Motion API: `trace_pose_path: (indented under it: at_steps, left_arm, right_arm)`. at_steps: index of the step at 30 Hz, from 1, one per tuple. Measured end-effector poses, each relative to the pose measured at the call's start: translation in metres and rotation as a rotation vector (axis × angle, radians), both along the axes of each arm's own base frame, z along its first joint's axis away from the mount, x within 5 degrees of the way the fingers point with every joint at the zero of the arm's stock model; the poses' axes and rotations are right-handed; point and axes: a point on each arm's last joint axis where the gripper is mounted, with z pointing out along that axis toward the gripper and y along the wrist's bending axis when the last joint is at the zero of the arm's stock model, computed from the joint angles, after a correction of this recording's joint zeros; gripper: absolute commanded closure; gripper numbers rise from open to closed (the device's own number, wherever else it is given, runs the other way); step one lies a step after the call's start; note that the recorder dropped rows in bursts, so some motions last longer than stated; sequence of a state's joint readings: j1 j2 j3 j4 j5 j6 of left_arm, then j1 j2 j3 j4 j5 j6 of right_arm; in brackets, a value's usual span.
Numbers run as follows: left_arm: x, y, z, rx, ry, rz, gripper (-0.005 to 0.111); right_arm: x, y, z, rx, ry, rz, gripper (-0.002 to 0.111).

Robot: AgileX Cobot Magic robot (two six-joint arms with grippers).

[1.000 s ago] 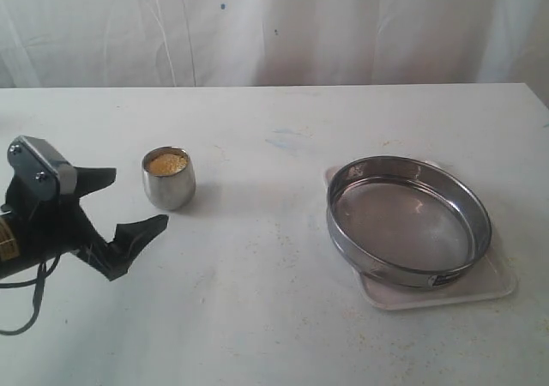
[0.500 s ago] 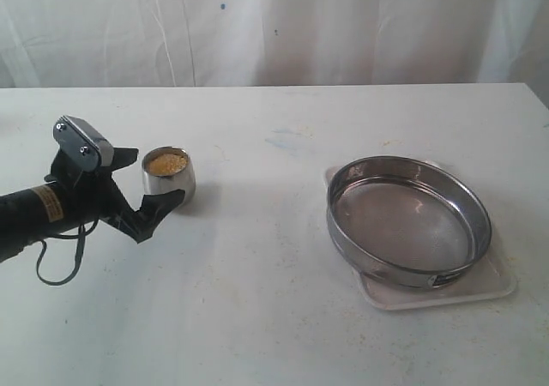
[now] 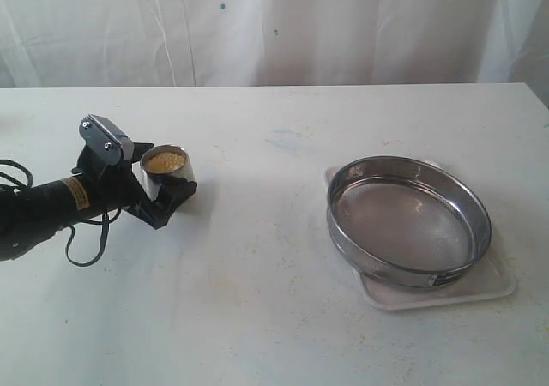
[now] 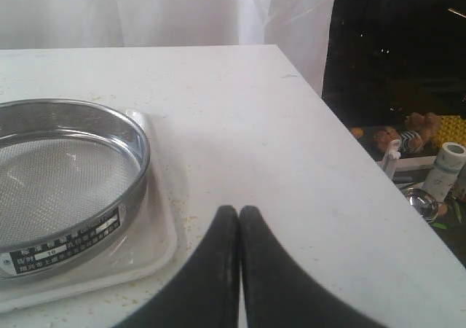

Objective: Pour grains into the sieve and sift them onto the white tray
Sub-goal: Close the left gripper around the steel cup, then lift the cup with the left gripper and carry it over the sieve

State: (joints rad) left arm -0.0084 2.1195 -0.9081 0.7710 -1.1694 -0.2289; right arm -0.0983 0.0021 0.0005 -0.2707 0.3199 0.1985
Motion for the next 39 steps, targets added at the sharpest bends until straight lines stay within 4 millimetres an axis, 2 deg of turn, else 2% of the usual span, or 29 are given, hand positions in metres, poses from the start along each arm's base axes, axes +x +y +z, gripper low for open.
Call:
trace_pose_path:
  at_steps: [7,16,18,21,26,39]
  left_arm:
    - [0.009,-0.001,-0.015,0.005,0.011,-0.020,0.002]
    - [0.015,-0.003,-0.022,-0.018,0.003,-0.032,0.005]
    - [0.015,-0.003,-0.022,-0.027,0.005,-0.027,0.015]
    - [0.015,-0.002,-0.023,-0.023,0.017,-0.021,0.043]
    - [0.014,-0.003,-0.023,-0.020,0.022,-0.031,0.104]
    - [0.012,-0.006,-0.024,-0.046,0.044,-0.070,0.107]
  right_arm:
    - [0.000,0.000,0.000,0.000,0.000,0.000,0.108]
    - [0.000,0.000,0.000,0.000,0.000,0.000,0.108]
    - [0.000,0.000,0.000,0.000,0.000,0.000,0.108]
    - [0.000,0.000,0.000,0.000,0.000,0.000,0.108]
    - [0.000,0.000,0.000,0.000,0.000,0.000,0.108]
    - [0.000,0.000,0.000,0.000,0.000,0.000,0.108]
